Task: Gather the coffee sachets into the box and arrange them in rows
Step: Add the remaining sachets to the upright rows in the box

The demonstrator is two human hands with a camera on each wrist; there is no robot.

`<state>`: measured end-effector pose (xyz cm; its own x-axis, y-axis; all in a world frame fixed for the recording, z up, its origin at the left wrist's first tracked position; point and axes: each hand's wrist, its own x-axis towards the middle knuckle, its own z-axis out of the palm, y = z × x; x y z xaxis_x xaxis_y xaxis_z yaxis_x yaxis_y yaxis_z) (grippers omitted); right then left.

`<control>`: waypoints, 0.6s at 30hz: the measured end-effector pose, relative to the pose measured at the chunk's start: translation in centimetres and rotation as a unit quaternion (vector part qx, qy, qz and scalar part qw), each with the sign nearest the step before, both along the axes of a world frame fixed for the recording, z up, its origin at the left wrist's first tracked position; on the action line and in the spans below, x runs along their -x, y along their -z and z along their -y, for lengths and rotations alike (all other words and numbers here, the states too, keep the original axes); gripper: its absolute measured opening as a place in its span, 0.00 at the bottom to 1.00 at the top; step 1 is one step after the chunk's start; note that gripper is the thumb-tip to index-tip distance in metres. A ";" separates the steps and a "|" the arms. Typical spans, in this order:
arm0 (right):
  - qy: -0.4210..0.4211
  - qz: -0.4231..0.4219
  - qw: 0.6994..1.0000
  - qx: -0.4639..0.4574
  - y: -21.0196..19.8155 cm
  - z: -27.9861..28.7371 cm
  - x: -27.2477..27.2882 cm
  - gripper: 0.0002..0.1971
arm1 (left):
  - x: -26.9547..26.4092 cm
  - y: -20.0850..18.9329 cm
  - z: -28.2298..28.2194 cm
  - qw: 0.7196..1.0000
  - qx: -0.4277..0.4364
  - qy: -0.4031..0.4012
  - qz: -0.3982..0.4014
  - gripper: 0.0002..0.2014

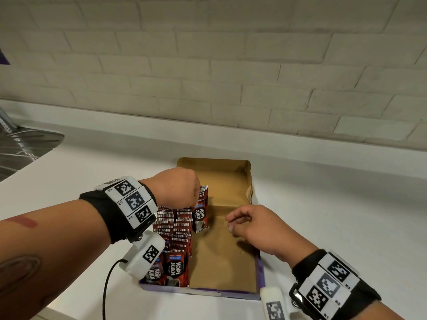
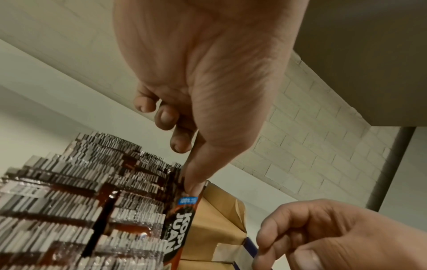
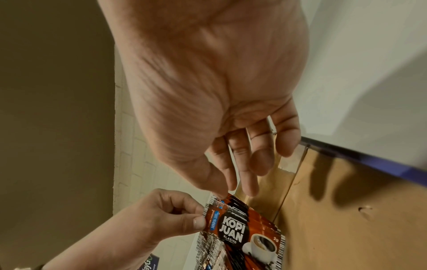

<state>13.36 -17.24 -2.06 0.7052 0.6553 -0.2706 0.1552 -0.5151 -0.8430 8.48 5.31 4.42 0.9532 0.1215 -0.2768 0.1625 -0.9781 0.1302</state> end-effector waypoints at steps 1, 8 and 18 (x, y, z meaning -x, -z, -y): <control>0.000 -0.001 1.000 0.000 0.0 0.0 0.0 0.08 | 0.0 -0.1 -0.1 1.000 0.003 -0.002 0.004 0.09; 0.002 -0.006 1.000 -0.001 0.0 -0.2 0.0 0.07 | 0.0 -0.3 -0.6 1.000 -0.009 -0.001 0.020 0.04; -0.004 0.000 1.000 0.006 -0.1 -0.3 0.1 0.07 | -0.2 0.3 -0.5 0.999 -0.030 0.005 0.029 0.04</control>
